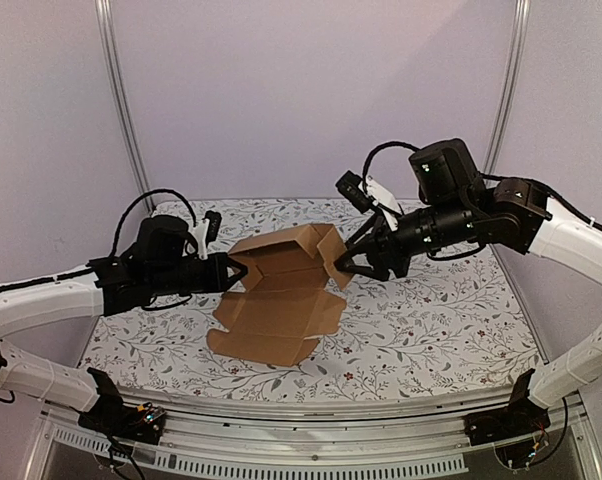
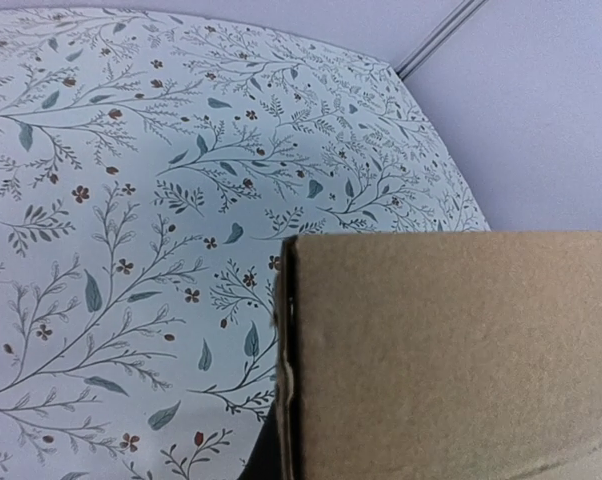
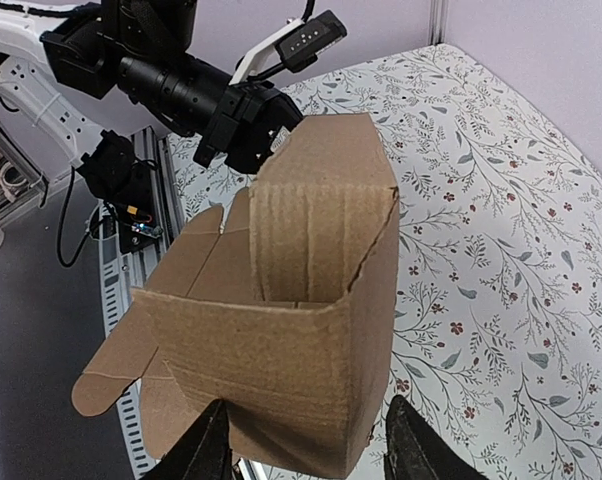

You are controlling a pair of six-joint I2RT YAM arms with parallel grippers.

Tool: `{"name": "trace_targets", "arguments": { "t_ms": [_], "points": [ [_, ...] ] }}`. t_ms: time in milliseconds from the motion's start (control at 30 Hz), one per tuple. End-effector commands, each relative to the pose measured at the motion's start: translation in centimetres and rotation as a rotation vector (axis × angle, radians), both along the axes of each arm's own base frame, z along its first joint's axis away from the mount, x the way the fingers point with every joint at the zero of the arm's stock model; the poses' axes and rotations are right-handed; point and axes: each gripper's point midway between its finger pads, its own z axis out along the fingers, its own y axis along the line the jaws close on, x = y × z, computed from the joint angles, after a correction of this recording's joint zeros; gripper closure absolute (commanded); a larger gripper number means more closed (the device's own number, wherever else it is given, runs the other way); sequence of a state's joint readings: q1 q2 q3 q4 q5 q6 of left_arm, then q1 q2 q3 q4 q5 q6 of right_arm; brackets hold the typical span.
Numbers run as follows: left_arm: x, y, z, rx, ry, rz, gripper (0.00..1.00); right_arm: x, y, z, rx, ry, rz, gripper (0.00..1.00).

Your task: Fold the paper box

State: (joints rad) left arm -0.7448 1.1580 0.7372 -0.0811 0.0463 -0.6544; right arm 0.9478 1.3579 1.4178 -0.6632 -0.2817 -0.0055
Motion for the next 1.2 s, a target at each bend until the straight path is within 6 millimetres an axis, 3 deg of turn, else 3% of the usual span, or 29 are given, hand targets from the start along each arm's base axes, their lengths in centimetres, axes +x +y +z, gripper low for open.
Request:
{"name": "trace_targets", "arguments": {
  "t_ms": [0,333,967,1167],
  "points": [
    [0.5,0.0,0.5,-0.01,-0.003,-0.001,1.0,0.4,0.8,0.4,0.024,-0.001,0.014,0.49],
    [0.7,0.0,0.5,-0.006,0.013,0.017,1.0,1.8,1.7,-1.2,-0.005,0.02,-0.087,0.52],
    [1.6,2.4,-0.8,0.11,0.077,0.153,1.0,3.5,3.3,-3.0,-0.07,-0.054,-0.266,0.52],
    [1.8,2.8,-1.3,0.131,0.097,0.183,1.0,4.5,3.6,-3.5,-0.067,-0.049,-0.334,0.56]
  ]
}}
